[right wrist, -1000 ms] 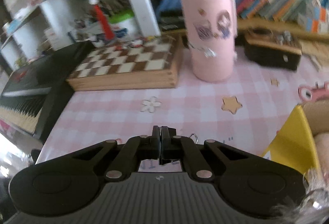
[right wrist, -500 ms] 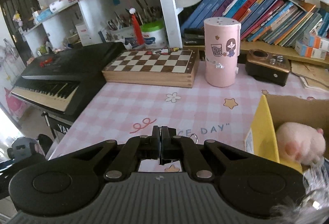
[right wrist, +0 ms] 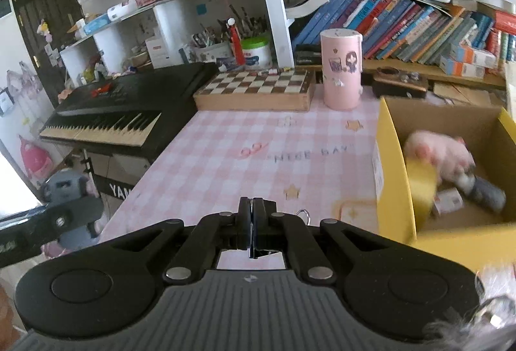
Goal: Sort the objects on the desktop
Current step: 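Carry the grey toy car with the left tool toward the yellow box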
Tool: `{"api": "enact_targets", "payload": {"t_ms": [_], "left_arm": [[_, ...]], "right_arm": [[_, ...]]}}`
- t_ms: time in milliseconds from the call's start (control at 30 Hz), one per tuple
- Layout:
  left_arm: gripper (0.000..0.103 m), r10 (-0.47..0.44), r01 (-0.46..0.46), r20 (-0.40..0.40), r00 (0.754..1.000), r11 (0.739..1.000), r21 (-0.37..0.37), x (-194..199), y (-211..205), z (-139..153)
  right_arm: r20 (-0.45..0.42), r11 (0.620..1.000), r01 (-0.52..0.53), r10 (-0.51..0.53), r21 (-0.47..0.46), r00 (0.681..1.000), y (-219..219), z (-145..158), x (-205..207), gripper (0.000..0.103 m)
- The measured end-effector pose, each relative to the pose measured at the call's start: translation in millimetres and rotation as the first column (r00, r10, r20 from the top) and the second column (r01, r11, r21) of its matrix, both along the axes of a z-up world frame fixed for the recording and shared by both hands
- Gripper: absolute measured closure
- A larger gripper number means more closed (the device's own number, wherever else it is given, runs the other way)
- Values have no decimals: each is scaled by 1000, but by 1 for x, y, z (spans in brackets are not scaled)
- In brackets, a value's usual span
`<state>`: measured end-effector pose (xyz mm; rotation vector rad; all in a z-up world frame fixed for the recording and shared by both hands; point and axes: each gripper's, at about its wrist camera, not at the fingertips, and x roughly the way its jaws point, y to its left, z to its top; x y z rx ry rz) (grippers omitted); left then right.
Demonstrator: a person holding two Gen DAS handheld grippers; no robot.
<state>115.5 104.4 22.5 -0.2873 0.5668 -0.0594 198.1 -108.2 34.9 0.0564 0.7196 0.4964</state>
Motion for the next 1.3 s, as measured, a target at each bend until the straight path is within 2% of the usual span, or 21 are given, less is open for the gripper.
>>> {"api": "enact_targets", "payload": {"t_ms": [233,433,633,767,900,1133,1300], "left_arm": [[50,-135,136,-42,990,991,20,-41,-16,-9],[50,-267,268,-82,960,964,-8,-55,-35,-17],[50,-414,414,-105,904,910,-28,-51,-67,-22],[50,-516,514,-104,850,857,-42,-44,-97,-25],[50,-580,578,-110,807,814,-50,-38,-123,-27],[50,-644,643,-112,757,765,-52,-36,-154,-25],[50,-648,646,-107,754,761,-55,-35,-161,-23]], "right_arm": [[-44,998,52,-53,-19,998,-10,-15,-72,101],[-48,988,147,-149,-52,988,-30,-19,-120,101],[-64,961,268,-272,-68,960,-62,-21,-145,101],[-93,941,333,-338,-67,937,-87,-26,-158,101],[-110,907,414,-420,-72,901,-113,-29,-169,101],[-113,871,486,-491,-75,864,-143,-27,-179,101],[-118,871,484,-491,-85,863,-149,-27,-176,101]]}}
